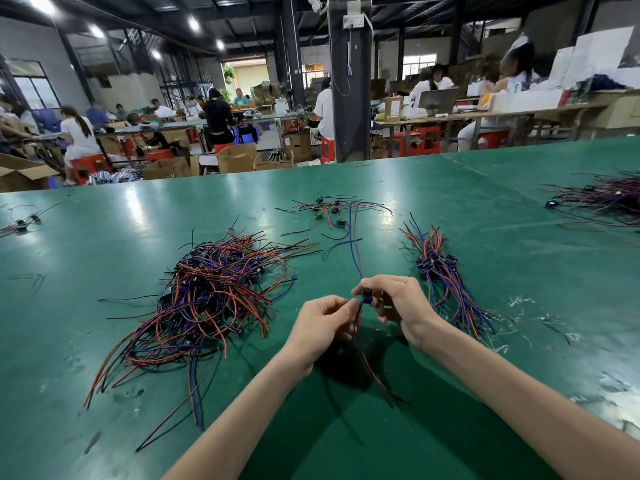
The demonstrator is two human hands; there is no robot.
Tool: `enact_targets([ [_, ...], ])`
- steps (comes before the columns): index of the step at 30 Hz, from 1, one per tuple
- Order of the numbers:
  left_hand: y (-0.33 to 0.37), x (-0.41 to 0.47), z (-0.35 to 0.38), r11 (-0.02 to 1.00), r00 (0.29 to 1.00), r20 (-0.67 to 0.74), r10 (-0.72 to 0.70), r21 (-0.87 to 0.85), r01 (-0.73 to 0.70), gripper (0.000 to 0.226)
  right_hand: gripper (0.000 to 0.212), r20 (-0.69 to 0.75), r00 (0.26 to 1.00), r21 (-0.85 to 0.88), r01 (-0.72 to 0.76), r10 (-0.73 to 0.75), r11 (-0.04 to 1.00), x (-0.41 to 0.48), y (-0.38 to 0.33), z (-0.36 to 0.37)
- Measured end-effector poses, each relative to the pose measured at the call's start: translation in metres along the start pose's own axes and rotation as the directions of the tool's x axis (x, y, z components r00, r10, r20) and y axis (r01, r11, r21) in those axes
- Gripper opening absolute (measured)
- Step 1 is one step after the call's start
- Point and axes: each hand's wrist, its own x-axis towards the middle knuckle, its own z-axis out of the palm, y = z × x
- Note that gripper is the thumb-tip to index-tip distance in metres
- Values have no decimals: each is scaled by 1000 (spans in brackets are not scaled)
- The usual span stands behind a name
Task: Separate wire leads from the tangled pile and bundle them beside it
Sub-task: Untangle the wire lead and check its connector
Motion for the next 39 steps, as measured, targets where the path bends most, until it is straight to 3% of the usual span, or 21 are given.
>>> enact_targets([
  [7,7,-6,-1,987,994,72,-85,-132,94,12,22,50,998,6,-26,26,1000,2,3,-3],
  [12,8,-3,-3,965,992,59,-115,-232,126,13,15,280,952,3,-127,121,992,6,1,-6],
  [14,8,-3,-4,963,990,63,-125,-232,136,13,27,322,940,-15,-109,108,994,6,2,-8],
  [21,9,-4,-4,972,988,102,-113,-197,132,13,29,234,970,-36,-62,69,997,6,4,-10],
  [33,8,-5,0,993,995,58,-82,-80,87,22,30,144,989,125,28,-46,992,1,5,-2],
  [39,7,-9,1,999,999,29,-19,26,19,13,33,72,990,11,117,-118,993,1,6,3],
])
